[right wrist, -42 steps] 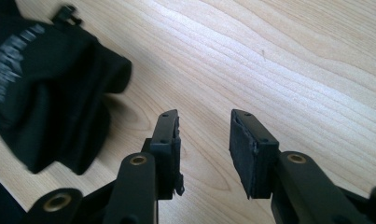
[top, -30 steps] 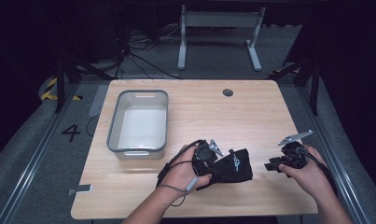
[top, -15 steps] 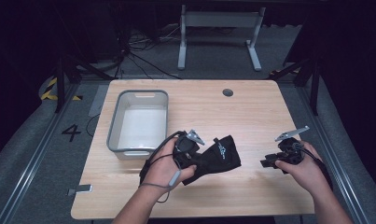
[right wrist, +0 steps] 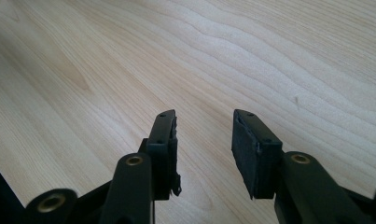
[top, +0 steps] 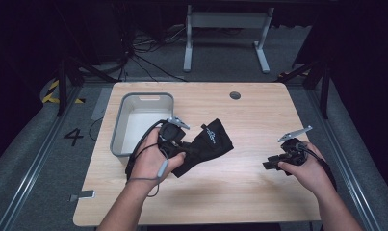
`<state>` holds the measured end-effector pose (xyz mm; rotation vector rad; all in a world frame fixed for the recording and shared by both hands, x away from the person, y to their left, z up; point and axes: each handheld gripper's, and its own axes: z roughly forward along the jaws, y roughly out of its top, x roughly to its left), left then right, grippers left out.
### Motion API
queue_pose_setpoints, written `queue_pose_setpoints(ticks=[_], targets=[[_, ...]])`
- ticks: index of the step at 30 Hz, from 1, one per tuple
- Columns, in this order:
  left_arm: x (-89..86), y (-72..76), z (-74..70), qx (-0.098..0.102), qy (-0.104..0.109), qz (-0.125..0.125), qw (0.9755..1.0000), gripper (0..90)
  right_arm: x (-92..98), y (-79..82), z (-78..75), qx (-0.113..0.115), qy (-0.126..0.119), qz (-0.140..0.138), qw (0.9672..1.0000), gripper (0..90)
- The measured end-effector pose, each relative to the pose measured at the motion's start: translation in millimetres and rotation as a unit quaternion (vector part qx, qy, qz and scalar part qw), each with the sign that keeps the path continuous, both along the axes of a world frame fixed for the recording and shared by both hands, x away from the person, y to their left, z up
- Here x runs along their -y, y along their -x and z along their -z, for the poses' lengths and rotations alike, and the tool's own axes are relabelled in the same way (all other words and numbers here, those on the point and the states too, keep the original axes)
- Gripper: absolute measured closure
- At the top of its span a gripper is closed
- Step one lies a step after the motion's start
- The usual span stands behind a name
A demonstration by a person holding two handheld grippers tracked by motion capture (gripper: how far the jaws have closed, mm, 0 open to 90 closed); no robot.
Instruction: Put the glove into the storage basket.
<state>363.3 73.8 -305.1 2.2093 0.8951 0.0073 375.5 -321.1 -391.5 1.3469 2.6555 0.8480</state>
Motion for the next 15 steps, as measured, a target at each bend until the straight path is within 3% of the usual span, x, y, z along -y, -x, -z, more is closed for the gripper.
queue_pose_setpoints(ticks=[6, 12, 15], targets=[[-16.2, -12.4, -10.6, -0.001, 0.015, -0.033, 0.9994, 67.2, -2.9, -3.2, -1.3, 0.001, -0.004, -0.002, 1.0000, 61.0], [-32.9, -25.7, -17.0, 0.003, 0.019, -0.070, 0.9974, 67.1, -4.6, -3.9, -2.0, -0.001, -0.007, -0.002, 1.0000, 60.5], [-40.1, -32.3, -18.4, 0.013, 0.012, -0.088, 0.9960, 67.1, -5.9, -4.6, -2.0, 0.000, -0.007, -0.002, 1.0000, 60.3]])
